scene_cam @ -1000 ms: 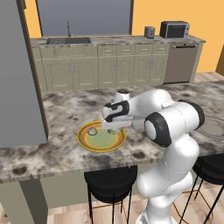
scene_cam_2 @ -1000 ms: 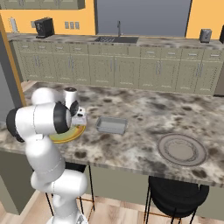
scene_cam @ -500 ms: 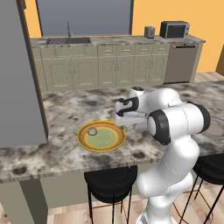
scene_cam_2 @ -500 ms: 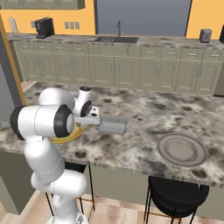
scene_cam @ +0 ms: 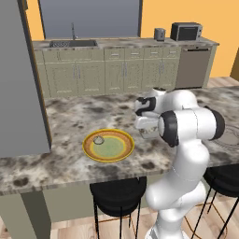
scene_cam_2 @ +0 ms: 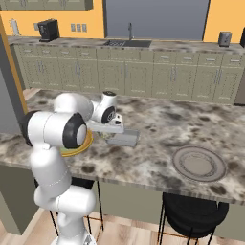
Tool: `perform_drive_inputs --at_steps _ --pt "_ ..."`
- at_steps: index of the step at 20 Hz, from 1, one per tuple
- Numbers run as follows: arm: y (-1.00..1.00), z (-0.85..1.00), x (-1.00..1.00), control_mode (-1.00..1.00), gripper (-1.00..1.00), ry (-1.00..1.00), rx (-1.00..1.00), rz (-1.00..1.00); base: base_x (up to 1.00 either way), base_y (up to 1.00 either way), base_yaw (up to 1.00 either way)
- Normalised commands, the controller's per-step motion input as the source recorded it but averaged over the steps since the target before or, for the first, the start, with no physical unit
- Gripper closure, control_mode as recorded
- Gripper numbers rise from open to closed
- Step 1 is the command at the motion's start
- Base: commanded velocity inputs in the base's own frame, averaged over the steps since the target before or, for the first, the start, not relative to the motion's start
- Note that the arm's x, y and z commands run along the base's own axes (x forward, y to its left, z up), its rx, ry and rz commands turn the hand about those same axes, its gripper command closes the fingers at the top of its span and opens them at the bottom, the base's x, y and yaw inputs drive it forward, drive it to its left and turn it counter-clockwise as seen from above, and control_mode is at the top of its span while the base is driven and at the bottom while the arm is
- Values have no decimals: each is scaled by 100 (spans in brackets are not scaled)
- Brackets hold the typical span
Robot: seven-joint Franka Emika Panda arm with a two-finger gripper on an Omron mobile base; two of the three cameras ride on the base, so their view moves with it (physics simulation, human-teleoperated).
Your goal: Place two dumplings into each of the tupperware containers and then place the containers in the fridge.
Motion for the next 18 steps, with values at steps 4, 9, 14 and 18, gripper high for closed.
perform_drive_inputs --at_steps 4,9,14,18 --pt "-88 0 27 -100 100 9 0 0 0 0 0" --pt "-57 0 35 -100 100 6 0 1 0 0 0" --pt "30 -13 38 -100 100 12 0 7 0 0 0" --pt "46 -34 21 -100 100 16 -3 5 0 0 0"
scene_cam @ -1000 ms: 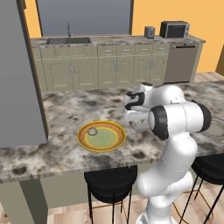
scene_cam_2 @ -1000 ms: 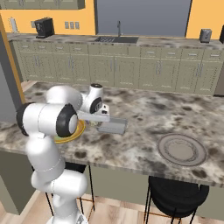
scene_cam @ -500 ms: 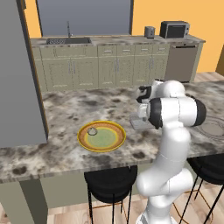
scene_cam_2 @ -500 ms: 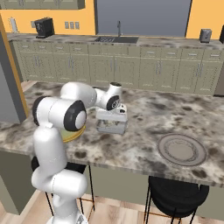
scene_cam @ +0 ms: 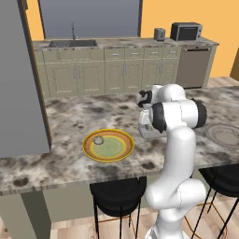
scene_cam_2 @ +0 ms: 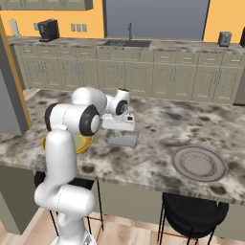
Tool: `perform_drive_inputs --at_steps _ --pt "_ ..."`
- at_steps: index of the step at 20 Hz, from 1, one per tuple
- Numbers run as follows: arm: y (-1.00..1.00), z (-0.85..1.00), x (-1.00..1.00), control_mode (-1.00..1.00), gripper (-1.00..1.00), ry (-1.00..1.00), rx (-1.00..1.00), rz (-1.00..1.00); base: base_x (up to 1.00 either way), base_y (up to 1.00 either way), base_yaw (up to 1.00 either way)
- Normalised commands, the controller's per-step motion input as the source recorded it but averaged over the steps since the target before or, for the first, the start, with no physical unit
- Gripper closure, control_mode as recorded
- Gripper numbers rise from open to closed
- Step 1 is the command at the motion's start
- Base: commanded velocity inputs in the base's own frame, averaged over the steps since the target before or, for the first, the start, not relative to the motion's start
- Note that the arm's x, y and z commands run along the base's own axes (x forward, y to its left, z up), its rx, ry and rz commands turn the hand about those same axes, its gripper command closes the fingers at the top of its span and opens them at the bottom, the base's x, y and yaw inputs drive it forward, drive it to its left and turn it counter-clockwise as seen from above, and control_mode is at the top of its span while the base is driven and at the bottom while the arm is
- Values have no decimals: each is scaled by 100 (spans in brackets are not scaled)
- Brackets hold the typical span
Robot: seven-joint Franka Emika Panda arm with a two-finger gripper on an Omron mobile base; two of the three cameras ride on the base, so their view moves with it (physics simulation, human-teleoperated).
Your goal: Place two dumplings into each of the tupperware containers and then place the containers in the fridge.
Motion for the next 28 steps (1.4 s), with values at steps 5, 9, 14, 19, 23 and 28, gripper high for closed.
perform_drive_inputs --at_steps 5,9,14,19,23,28 --pt "0 -35 38 -100 100 5 0 2 0 0 0" --pt "0 -21 16 -100 -100 8 0 1 0 0 0" --pt "0 -3 0 -100 -100 3 0 0 0 0 0" --pt "0 1 -1 -100 -100 1 0 0 0 0 0" --pt "0 20 -34 -100 -100 1 0 0 0 0 0" --pt "7 48 -40 -100 -100 1 0 -1 0 0 0"
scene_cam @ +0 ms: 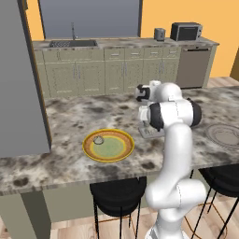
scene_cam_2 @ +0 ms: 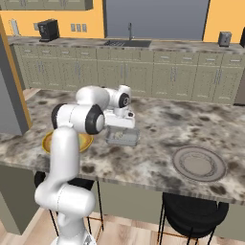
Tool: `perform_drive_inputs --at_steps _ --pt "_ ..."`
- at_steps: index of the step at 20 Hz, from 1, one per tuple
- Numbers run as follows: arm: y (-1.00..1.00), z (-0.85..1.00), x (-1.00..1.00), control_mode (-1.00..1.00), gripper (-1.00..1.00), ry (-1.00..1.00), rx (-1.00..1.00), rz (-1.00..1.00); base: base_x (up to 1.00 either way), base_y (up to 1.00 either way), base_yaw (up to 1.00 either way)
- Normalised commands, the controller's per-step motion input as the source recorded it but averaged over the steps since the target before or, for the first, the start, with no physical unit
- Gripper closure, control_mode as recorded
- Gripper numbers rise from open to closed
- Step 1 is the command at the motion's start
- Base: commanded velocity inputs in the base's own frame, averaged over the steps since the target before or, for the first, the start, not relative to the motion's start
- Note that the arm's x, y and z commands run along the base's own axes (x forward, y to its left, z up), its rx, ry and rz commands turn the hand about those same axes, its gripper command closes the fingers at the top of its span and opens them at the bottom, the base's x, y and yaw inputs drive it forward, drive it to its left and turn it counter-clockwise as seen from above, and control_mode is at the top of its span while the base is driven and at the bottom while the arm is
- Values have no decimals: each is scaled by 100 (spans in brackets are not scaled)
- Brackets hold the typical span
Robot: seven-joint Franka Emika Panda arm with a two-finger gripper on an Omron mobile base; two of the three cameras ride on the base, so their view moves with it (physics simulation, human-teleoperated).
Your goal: Place two dumplings into each of the tupperware containers and then place the containers in the fridge.
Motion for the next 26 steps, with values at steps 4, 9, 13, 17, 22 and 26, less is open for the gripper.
perform_drive_inputs --at_steps 4,9,13,17,22,26 --pt "8 69 -27 -100 -100 0 0 -1 0 0 0" --pt "22 41 -67 -100 -100 -2 0 0 0 0 0" --pt "72 1 -74 -100 -100 -16 -3 0 0 0 0" --pt "90 0 -66 -100 -100 -21 -6 7 0 0 0" --pt "73 10 -79 -100 -100 -18 -6 -1 0 0 0" --pt "89 24 -8 -100 -100 -6 -4 -8 0 0 0"
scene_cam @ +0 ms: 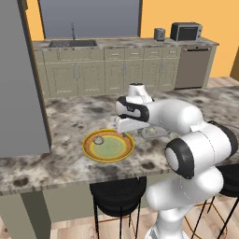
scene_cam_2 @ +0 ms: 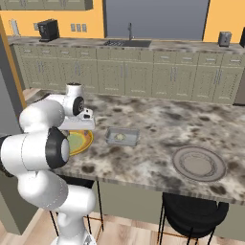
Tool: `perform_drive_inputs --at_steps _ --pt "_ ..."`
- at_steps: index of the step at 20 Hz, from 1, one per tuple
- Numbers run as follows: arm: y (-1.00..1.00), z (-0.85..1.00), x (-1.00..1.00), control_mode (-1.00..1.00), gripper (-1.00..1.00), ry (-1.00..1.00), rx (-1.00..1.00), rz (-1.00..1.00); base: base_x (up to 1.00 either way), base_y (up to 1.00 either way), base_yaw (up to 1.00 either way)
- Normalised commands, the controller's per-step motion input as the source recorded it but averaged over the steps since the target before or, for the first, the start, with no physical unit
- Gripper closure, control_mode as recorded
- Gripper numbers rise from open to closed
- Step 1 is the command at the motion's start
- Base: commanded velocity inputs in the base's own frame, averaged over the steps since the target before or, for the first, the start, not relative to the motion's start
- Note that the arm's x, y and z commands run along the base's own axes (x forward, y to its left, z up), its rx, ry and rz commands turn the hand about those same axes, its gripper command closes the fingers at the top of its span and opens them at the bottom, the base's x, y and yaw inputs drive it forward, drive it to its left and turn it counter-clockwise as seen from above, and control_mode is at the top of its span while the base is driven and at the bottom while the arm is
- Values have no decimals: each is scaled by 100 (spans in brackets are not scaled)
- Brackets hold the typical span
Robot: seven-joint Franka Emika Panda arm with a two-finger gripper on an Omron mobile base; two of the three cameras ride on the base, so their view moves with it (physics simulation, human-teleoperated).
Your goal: Place two dumplings into each of the tupperware containers and then place the containers in the fridge.
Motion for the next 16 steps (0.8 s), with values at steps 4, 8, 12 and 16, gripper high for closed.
perform_drive_inputs --at_steps 4,8,12,16 --pt "71 25 0 -100 -100 0 0 0 0 0 0" --pt "40 2 0 -100 -100 0 0 0 0 0 0" --pt "50 0 3 -100 -100 0 0 0 0 0 0" --pt "56 -22 14 -100 -100 0 0 0 0 0 0"
